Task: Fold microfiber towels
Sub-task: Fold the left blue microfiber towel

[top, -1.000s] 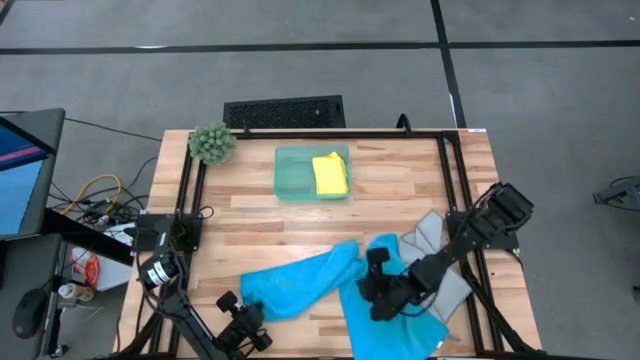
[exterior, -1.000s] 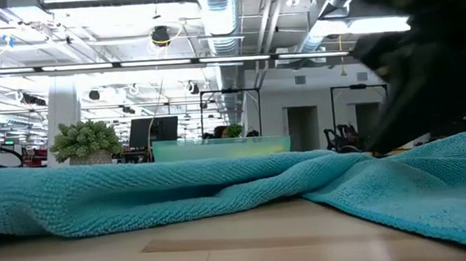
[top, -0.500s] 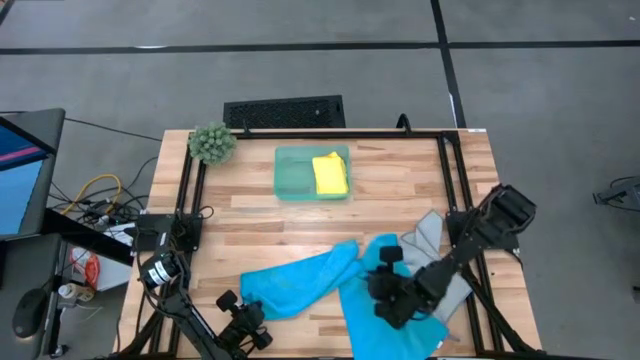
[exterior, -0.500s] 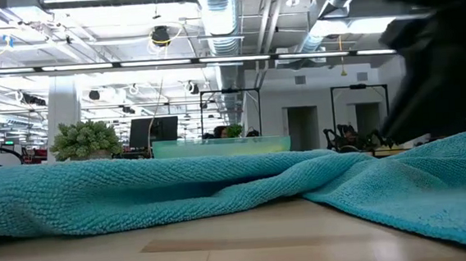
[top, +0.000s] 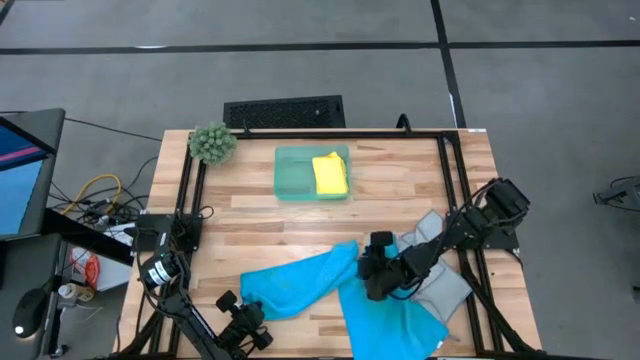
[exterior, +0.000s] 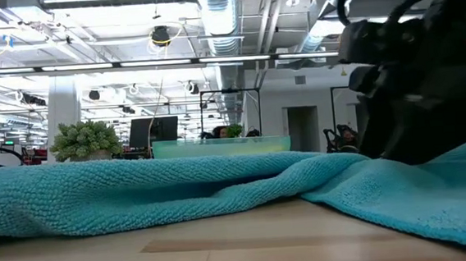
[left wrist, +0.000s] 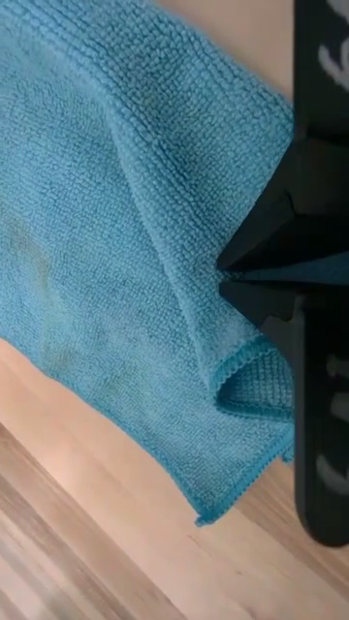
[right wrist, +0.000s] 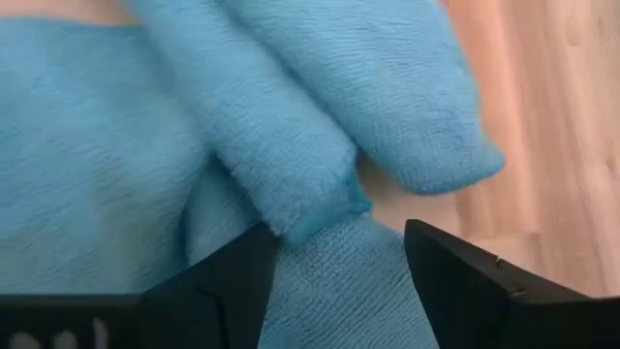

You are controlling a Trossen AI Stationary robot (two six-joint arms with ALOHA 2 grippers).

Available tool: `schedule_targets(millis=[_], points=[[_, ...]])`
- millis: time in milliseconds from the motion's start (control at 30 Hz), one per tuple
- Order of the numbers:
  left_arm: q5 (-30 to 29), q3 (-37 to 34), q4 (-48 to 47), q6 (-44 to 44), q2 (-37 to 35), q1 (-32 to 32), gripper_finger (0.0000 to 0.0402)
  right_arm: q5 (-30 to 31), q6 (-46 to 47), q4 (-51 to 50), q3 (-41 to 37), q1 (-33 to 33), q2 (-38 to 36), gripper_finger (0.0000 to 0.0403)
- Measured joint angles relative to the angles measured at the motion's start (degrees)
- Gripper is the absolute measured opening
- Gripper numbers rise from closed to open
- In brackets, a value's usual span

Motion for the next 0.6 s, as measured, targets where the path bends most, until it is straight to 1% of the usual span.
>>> schedule_targets(millis=[133, 267, 400, 600], points=[[0.2, 0.0, 0.2, -0.1, 0.0, 0.0, 0.0023, -2.8, 0.2, -0.3, 0.0, 1.3, -4.4, 0.0255], [-0.1, 0.0, 0.6, -0.1, 0.0, 0.0, 0.0023, -2.9, 1.6, 0.7, -0.7, 1.2, -7.6, 0.0255], [-0.5, 0.0, 0.8, -0.2, 0.0, 0.0, 0.0023, -4.9, 2.8, 7.0, -3.6, -1.2, -7.2, 0.0255], [-0.7, 0.0, 1.5, -0.2, 0.0, 0.0, 0.0023, -8.9, 3.8, 14.6, -5.8, -4.2, -3.6, 0.0255]])
